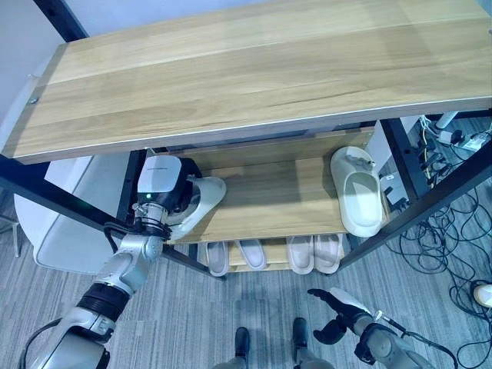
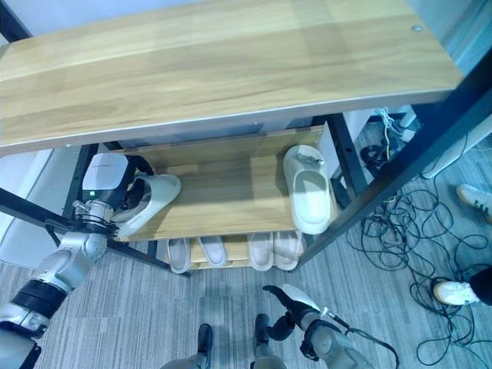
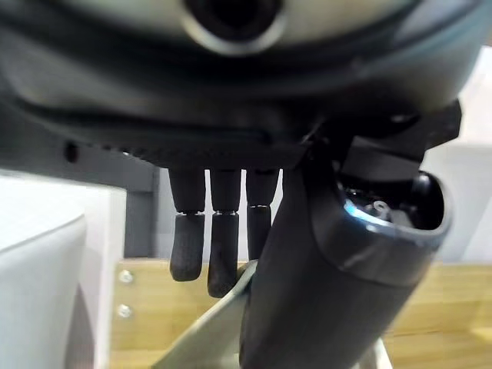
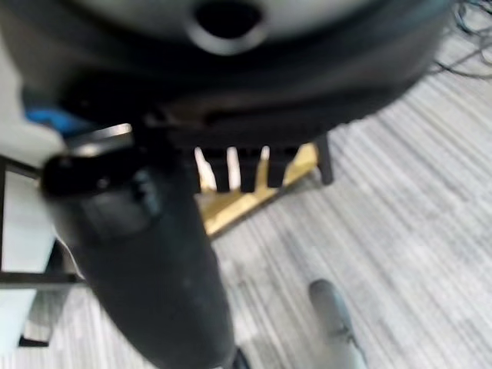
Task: Arrange the slippers neatly on the shoe rack.
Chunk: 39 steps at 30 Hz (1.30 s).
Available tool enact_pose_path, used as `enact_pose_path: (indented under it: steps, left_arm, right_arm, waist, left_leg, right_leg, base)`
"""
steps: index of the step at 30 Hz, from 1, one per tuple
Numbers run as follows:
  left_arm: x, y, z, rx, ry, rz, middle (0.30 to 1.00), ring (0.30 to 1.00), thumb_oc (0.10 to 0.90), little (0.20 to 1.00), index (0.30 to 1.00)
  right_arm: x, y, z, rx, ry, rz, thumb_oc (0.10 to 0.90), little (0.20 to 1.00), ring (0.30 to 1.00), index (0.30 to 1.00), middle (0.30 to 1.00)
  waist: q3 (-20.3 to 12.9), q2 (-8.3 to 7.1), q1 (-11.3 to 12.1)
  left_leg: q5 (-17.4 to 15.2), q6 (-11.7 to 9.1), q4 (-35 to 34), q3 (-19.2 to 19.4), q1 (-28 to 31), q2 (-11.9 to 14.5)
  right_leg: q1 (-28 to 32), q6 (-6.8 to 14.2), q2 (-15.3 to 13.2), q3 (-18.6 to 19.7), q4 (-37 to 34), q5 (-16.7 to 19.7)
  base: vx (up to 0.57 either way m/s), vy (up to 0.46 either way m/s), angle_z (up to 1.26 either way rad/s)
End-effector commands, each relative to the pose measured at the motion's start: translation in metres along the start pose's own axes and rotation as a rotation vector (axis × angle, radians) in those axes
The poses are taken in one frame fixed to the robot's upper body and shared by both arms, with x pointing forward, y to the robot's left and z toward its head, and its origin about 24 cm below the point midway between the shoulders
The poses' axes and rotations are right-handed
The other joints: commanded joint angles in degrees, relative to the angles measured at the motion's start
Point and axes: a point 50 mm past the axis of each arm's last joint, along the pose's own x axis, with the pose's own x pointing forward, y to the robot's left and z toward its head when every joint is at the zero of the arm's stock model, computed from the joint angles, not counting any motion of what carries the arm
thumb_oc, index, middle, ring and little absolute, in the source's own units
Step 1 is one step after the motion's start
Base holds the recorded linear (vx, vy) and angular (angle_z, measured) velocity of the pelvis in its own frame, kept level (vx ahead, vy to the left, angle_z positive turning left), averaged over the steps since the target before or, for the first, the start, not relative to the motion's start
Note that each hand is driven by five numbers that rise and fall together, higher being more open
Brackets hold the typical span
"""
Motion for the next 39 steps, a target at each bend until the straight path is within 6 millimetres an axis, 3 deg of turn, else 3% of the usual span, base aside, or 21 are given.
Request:
enact_pose_path:
  steps: [1,16,39]
  left_arm:
    - [0.028,0.047,0.016,-0.049,-0.079,0.226,0.3,0.3,0.4,0.3,0.3]
    - [0.021,0.037,0.069,-0.341,-0.201,0.256,0.3,0.3,0.4,0.3,0.3]
    - [0.051,0.043,0.101,-0.371,-0.251,0.274,0.3,0.3,0.4,0.3,0.3]
  right_arm:
    - [-0.002,-0.008,0.014,0.008,-0.083,-0.06,0.8,0.9,0.9,0.9,0.9]
    - [0.001,-0.002,0.013,0.035,-0.065,-0.067,0.8,0.9,0.9,0.9,0.9]
    - [-0.006,-0.011,0.008,-0.005,-0.065,-0.09,0.8,0.9,0.9,0.9,0.9]
  waist:
    - [-2.59,-1.53,-0.43]
    - [-2.43,-2.29,-0.82]
    - [-1.48,-1.88,-3.47]
  left_leg:
    - [2.76,1.01,-0.84,0.25,-4.26,-3.04]
    - [2.21,1.34,-0.84,0.97,-2.45,-2.73]
    - [1.56,1.91,-0.84,3.6,-3.17,-2.08]
  right_leg:
    - [2.56,2.59,-0.6,1.79,0.48,-8.44]
    - [4.21,2.63,-0.22,2.2,0.37,-8.76]
    - [1.36,3.3,-0.25,5.14,0.45,-7.34]
  base:
    - [0.0,0.0,0.0]
    - [0.0,-0.002,-0.01]
    - [0.0,-0.003,-0.11]
